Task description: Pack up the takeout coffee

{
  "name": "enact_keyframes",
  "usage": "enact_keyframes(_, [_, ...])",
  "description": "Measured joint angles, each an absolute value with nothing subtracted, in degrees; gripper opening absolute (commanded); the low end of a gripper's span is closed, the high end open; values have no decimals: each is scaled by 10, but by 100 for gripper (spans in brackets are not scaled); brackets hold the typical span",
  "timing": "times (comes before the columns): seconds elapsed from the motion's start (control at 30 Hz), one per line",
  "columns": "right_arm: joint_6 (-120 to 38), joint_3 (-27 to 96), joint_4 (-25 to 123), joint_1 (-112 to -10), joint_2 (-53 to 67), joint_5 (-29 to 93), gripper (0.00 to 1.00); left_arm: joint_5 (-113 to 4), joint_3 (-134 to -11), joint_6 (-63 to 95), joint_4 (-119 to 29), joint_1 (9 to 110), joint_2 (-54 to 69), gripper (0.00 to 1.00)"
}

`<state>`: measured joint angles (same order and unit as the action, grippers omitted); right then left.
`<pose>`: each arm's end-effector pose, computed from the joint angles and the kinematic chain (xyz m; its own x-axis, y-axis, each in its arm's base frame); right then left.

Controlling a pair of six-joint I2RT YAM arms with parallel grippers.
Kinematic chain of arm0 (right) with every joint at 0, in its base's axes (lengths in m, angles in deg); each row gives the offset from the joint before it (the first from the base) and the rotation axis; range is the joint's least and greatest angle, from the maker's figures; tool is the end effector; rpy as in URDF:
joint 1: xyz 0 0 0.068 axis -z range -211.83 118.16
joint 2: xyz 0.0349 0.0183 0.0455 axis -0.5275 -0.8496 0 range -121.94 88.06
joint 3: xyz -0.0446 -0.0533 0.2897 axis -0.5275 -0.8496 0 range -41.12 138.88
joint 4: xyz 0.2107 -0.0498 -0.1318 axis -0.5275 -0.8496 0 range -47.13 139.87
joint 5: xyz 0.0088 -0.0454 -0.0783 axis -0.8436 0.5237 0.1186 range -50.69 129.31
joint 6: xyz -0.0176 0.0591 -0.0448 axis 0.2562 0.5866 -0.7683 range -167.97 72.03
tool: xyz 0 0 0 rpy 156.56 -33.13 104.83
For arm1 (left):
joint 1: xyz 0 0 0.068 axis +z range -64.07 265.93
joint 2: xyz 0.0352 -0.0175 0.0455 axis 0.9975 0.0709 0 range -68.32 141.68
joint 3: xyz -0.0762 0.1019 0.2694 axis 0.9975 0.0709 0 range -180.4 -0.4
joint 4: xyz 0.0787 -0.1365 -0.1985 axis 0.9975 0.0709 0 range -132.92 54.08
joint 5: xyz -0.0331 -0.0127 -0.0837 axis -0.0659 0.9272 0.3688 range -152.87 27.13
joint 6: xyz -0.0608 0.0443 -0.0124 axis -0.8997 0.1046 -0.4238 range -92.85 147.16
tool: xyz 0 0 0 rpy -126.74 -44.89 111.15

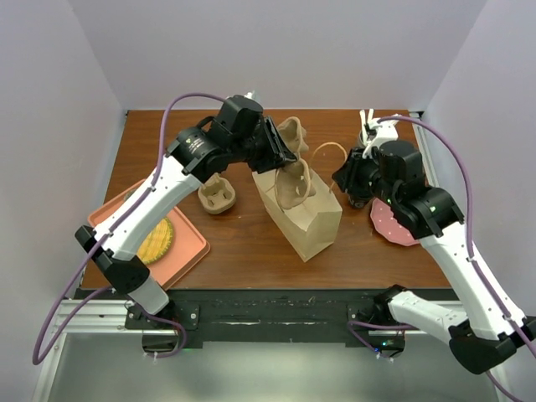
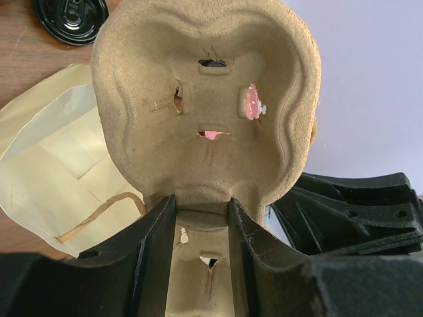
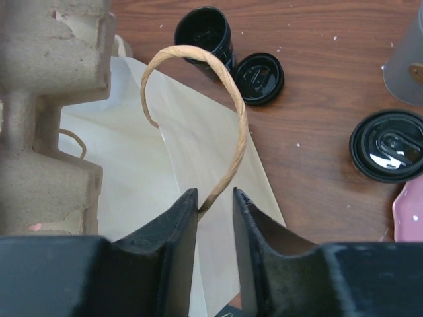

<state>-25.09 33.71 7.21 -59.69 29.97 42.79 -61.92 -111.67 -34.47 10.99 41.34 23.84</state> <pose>0.1791 0.0903 0.4246 -0.5185 0.1648 -0.8391 -0.2350 0.9160 0.3251 0.2473 -0.2454 0.4582 -0.8194 -0.4276 -0.3818 -0.0194 0.6863 -0.7271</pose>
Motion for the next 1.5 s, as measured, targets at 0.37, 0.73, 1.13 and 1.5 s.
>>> enact_keyframes(0.37, [-216,305,111,-597,328,428,0,-650,-1197,-337,181,413,288,10])
enact_keyframes(0.73, [-129,245,135,-597,385,433,0,-649,-1218,-364,218,413,309,9])
enact_keyframes(1.13, [-125,245,148,-597,360,457,31,-599,-1173,-459,210,414,273,9])
enact_keyframes(1.5, [-176,447,36,-597,325,451,52,-611,-1095,-483,145,414,228,10])
